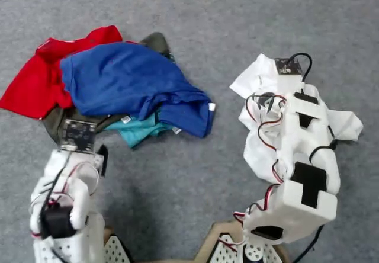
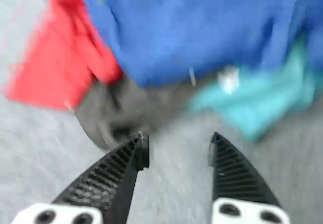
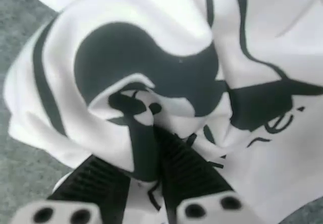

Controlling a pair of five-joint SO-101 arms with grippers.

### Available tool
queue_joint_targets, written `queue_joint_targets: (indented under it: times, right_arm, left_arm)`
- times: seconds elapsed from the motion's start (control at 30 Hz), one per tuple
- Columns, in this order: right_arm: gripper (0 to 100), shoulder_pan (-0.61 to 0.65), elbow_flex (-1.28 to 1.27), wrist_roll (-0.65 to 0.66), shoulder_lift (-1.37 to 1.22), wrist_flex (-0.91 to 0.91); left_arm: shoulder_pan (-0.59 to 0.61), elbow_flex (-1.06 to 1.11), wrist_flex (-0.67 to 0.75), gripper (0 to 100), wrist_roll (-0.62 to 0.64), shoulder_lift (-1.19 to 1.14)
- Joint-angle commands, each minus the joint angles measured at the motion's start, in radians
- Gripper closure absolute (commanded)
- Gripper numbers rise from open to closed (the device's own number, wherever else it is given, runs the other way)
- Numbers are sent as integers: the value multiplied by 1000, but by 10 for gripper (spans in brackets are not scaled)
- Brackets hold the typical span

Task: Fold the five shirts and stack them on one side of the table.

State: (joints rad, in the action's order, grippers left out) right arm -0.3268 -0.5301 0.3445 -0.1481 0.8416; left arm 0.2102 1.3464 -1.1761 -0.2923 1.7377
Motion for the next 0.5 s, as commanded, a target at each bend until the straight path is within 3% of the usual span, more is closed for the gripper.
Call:
queue_joint_targets:
  times: [0.0,0.07,0.23,0.47]
  right_arm:
    - [985,21,-18,6,1,-15]
    - [985,21,-18,0,1,-15]
    - [985,32,-19,3,1,-15]
    - [985,34,-19,6,1,-17]
  left_arm:
    - [8,-272,55,770,23,-232]
    - [15,-432,58,751,46,-460]
    - [-13,-823,5,656,249,-1057]
    - [-120,-1245,0,649,256,-1743]
